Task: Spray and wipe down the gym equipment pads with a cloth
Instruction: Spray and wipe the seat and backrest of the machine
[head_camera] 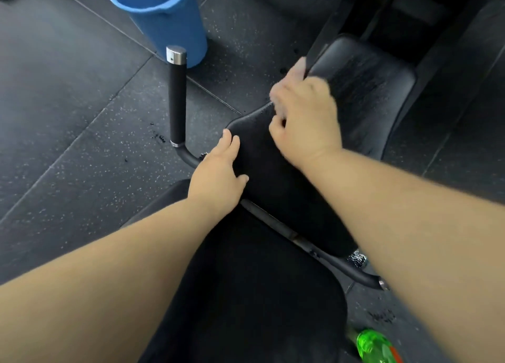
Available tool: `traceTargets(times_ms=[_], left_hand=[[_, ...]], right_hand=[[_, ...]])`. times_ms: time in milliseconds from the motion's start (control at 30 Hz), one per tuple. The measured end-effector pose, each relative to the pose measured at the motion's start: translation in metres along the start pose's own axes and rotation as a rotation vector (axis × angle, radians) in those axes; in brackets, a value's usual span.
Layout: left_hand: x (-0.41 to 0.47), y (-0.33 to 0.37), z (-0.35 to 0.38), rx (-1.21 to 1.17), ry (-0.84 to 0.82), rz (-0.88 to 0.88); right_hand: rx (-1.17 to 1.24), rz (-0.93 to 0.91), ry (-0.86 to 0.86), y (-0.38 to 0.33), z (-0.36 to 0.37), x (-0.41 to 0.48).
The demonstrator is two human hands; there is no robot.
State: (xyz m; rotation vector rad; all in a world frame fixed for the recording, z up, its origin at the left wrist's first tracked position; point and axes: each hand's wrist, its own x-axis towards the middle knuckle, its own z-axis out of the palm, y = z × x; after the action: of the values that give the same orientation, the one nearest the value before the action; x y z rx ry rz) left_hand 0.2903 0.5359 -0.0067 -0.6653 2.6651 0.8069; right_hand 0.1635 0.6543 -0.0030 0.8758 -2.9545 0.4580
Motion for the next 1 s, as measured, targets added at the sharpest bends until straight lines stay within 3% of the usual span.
traceTargets(times_ms=[167, 267, 333, 433, 500, 667, 800, 900, 1000], left_hand=[[-0.002, -0.001, -0.001, 0.110, -0.010, 0.029], [-0.004, 0.005, 0.001, 0.086, 0.000, 0.026], [-0.007, 0.014, 0.001, 0.104, 0.007, 0.057], [-0.001, 0.040, 0.002, 0.162, 0.004, 0.146], [0.008, 0.057, 0.003, 0.195, -0.033, 0.144], [0.011, 0.070, 0.016, 0.298, -0.045, 0.092], [0.012, 0.070, 0.018, 0.324, -0.036, 0.109], [0.011, 0.071, 0.018, 0.346, -0.034, 0.096], [0.011, 0.079, 0.013, 0.333, -0.068, 0.056]], right_hand=[[0.154, -0.275, -0.030, -0.007, 0.034, -0.039], [0.017, -0.476, -0.038, 0.021, 0.014, -0.031], [-0.113, -0.434, -0.008, 0.044, -0.009, -0.008], [-0.155, -0.189, 0.050, 0.079, -0.046, 0.030], [-0.113, -0.044, 0.076, 0.088, -0.058, 0.041], [0.169, 0.031, 0.173, 0.060, -0.017, -0.001], [0.306, -0.084, 0.063, 0.049, 0.012, -0.077], [0.261, -0.156, -0.002, 0.046, 0.011, -0.129], [0.207, -0.181, -0.004, 0.063, -0.022, -0.098]])
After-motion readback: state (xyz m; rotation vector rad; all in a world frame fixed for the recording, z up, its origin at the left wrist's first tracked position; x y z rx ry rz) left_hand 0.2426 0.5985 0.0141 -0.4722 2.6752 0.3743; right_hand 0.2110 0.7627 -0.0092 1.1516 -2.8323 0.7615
